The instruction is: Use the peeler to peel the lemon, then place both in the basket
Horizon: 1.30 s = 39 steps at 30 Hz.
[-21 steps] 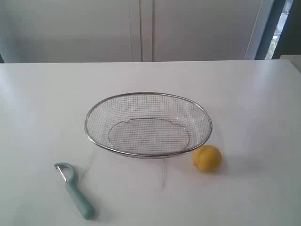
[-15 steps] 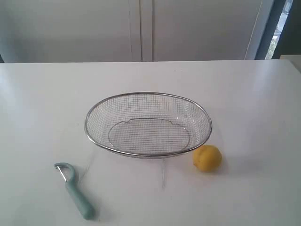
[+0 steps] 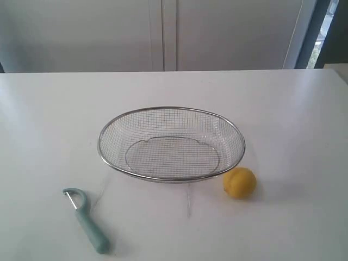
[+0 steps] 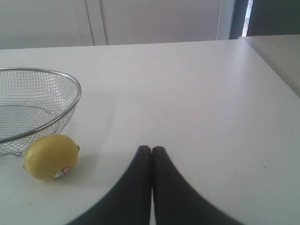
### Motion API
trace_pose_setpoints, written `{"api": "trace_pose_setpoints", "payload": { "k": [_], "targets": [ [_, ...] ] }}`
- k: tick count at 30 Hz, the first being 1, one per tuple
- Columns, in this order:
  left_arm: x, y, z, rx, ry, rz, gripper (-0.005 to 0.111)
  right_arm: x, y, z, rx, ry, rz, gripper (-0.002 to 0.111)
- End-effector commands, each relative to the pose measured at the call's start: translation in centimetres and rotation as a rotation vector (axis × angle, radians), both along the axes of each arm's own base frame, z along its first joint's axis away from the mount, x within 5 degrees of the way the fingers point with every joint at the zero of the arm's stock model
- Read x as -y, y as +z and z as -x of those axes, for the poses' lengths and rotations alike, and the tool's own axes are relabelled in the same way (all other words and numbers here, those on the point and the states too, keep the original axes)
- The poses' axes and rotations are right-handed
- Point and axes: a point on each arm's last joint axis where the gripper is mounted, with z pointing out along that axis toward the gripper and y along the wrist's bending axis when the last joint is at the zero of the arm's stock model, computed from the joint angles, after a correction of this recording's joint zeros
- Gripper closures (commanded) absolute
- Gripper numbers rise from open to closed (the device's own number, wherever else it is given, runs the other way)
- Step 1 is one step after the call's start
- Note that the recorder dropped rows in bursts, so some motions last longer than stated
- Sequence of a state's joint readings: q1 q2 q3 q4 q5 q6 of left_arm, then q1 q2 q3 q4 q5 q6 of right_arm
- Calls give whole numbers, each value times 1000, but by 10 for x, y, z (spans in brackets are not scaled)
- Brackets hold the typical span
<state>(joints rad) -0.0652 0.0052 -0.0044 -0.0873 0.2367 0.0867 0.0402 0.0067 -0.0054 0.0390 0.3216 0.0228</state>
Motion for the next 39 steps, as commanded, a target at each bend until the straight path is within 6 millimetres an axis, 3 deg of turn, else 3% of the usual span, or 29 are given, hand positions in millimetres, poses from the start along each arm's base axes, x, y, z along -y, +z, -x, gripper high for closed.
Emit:
{"api": "trace_pose_setpoints", "payload": {
  "k": [1,11,31,39],
  "targets": [
    [0,-1,0,0,-5,5,107,1,-1,0,9,-6,6,108],
    [0,-1,0,0,-5,5,107,1,2,-1,42,-8,4,108],
    [0,-1,0,0,-5,5,107,2,38,-1,435,-21,-7,108],
    [0,-1,0,0,-5,5,107,2,39,0,445,-21,-7,108]
  ]
}}
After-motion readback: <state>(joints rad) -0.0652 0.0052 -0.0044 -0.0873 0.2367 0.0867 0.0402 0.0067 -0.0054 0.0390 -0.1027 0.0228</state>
